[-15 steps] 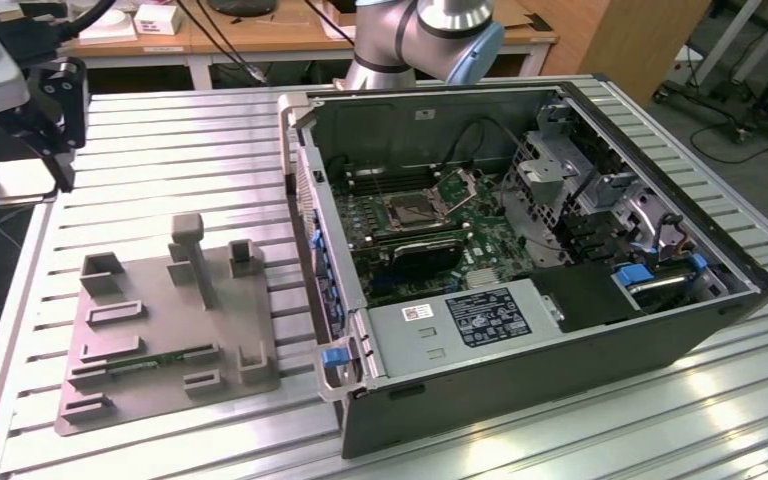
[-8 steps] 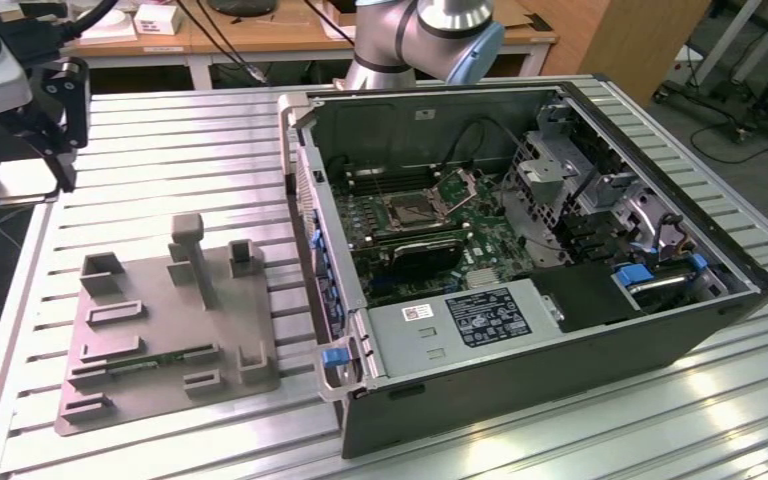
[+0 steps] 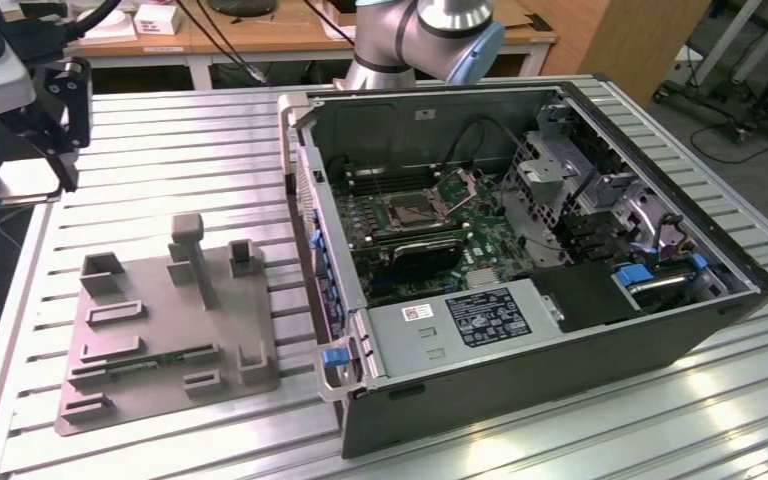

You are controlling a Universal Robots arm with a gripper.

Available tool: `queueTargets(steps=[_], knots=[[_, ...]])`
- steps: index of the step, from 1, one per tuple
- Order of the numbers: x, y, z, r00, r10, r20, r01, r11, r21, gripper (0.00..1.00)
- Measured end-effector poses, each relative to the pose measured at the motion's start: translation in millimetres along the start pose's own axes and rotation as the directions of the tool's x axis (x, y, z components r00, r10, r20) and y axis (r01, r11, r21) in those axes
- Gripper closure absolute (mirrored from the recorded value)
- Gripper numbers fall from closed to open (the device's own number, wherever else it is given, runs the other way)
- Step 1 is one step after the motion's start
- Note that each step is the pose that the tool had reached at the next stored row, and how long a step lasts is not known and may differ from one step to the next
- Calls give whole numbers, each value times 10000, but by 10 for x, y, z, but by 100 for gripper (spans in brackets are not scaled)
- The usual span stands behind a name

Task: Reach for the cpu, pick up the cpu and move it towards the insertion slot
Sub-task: 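Pick up the cpu and move it towards the insertion slot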

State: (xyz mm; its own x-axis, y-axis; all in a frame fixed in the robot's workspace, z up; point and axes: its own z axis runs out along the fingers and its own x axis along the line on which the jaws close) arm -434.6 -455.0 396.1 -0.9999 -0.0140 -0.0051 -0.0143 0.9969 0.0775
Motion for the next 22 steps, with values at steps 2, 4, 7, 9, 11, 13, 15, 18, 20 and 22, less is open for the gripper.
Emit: queueTargets(steps=[2, 4, 7, 9, 11, 13, 15, 18, 20, 22], knots=[[-5, 0, 0, 10000, 0, 0, 0, 10000, -1, 45], [-9, 0, 0, 10000, 0, 1, 0, 10000, 0, 45], [-16, 0, 0, 10000, 0, 0, 0, 10000, 0, 45], [-20, -1, 1, 10000, -1, 1, 1, 10000, -1, 45], [-25, 0, 0, 10000, 0, 1, 0, 10000, -1, 45], [-30, 0, 0, 10000, 0, 0, 0, 10000, 0, 45], [-35, -1, 1, 10000, -1, 1, 1, 10000, -1, 45], [-42, -1, 1, 10000, 0, 0, 0, 10000, -1, 45], [-47, -1, 1, 10000, 0, 1, 0, 10000, 0, 45], [-51, -1, 0, 10000, 0, 0, 0, 10000, 0, 45]])
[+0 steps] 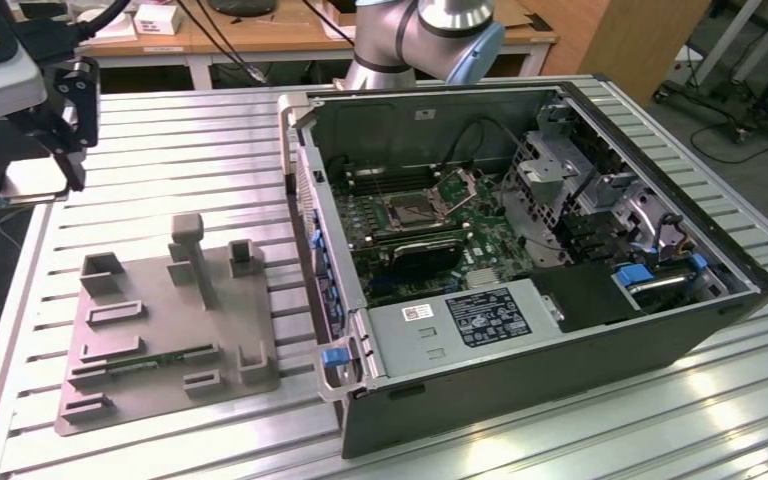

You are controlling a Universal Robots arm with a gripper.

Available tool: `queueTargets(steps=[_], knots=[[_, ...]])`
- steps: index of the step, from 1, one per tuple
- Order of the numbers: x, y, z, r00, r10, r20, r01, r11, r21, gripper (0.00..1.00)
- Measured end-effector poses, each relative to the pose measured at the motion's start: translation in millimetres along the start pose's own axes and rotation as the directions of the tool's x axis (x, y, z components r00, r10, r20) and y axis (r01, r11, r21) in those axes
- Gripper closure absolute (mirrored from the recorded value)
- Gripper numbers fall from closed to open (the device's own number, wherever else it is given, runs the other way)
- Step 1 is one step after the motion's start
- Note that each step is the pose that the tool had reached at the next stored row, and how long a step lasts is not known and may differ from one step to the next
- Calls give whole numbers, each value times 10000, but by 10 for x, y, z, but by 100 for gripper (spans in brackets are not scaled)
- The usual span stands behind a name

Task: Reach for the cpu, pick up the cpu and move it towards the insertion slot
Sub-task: 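Pick up the cpu and move it towards the insertion slot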

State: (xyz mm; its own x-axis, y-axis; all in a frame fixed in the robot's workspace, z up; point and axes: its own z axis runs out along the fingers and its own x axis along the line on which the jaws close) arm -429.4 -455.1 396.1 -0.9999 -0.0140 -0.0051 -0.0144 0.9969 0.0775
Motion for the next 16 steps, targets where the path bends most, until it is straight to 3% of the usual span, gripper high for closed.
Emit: queueTargets(steps=[16], knots=[[-36, 0, 0, 10000, 1, 0, -1, 10000, -1, 45]])
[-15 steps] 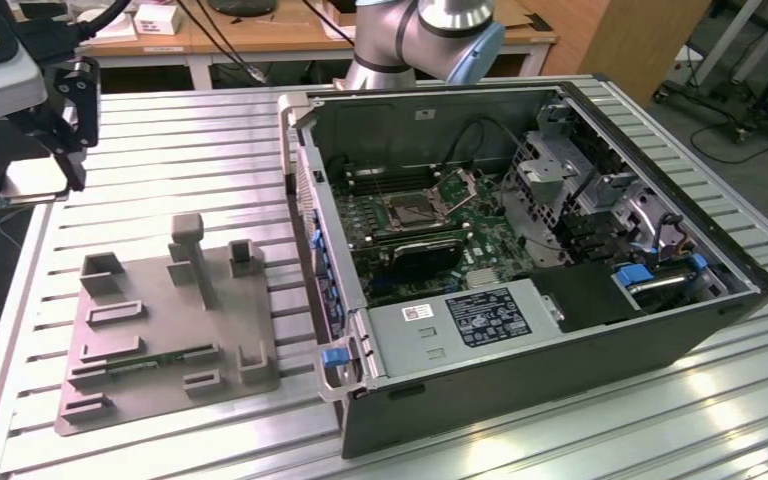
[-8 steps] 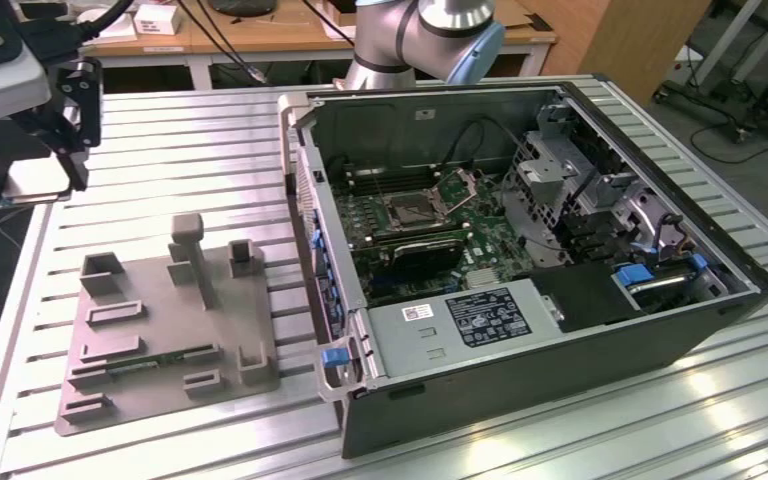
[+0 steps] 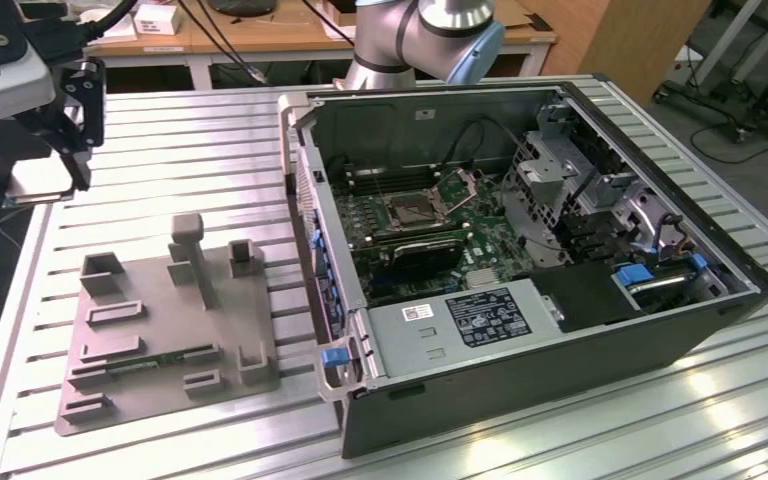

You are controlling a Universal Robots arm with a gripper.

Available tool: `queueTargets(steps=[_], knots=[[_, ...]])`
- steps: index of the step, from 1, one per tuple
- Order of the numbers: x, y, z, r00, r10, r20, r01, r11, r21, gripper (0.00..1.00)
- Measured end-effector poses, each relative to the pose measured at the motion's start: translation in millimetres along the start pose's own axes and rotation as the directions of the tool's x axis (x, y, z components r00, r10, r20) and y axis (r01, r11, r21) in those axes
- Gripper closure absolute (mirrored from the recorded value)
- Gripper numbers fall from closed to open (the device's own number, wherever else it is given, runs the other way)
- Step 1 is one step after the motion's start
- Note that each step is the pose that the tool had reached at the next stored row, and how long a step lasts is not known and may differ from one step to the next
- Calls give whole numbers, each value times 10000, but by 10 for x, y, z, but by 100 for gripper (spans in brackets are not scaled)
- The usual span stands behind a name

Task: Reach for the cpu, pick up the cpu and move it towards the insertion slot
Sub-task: 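Pick up the cpu and move it towards the insertion slot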

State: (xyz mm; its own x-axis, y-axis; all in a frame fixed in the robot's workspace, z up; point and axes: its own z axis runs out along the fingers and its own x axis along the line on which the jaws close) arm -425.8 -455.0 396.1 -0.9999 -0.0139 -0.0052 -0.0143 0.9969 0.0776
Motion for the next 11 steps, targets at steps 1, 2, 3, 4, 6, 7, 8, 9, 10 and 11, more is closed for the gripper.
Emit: queueTargets(steps=[1, 2, 3, 4, 6, 7, 8, 9, 10, 11], knots=[[-3, 0, 0, 10000, -1, 0, 1, 10000, 0, 45], [-5, 0, 0, 10000, 0, 0, 0, 10000, 1, 45], [-7, 0, 0, 10000, 0, 0, 0, 10000, 0, 45], [-9, 0, 0, 10000, -1, 0, 1, 10000, 0, 45], [-13, 0, 0, 10000, -1, 0, 1, 10000, 0, 45], [-15, 0, 0, 10000, 0, 0, 0, 10000, 0, 45], [-17, 0, 0, 10000, -1, 0, 1, 10000, 0, 45], [-19, 0, 0, 10000, 0, 0, 0, 10000, 0, 45], [-21, 0, 0, 10000, -1, 0, 1, 10000, 0, 45], [-23, 0, 0, 10000, -1, 0, 1, 10000, 0, 45]])
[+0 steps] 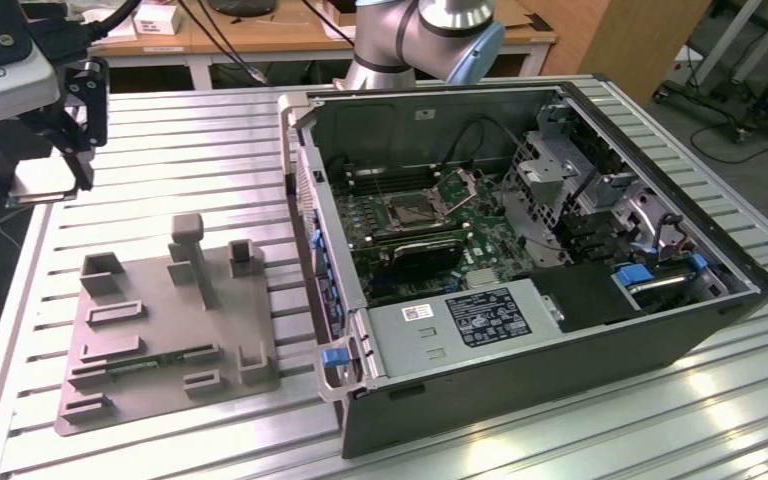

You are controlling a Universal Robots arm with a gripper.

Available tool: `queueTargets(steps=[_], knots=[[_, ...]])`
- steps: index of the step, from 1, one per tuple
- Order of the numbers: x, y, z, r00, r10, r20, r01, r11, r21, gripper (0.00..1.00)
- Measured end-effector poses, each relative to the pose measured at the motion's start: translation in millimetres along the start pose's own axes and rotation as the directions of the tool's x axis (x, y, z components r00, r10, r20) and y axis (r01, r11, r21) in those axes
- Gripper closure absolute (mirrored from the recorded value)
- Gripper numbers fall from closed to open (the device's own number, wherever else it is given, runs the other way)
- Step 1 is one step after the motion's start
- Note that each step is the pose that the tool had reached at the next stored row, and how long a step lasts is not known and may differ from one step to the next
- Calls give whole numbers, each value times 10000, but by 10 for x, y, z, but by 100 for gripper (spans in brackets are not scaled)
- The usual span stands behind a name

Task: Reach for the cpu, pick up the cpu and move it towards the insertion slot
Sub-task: 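Pick up the cpu and move it towards the insertion slot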

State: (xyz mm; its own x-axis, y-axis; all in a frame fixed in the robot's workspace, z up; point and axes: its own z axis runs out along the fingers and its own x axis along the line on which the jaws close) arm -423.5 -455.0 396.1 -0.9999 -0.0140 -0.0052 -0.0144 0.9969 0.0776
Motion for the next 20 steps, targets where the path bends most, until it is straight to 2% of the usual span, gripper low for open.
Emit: queueTargets(steps=[20], knots=[[-44, -1, 0, 10000, 0, -1, 0, 10000, 0, 45]])
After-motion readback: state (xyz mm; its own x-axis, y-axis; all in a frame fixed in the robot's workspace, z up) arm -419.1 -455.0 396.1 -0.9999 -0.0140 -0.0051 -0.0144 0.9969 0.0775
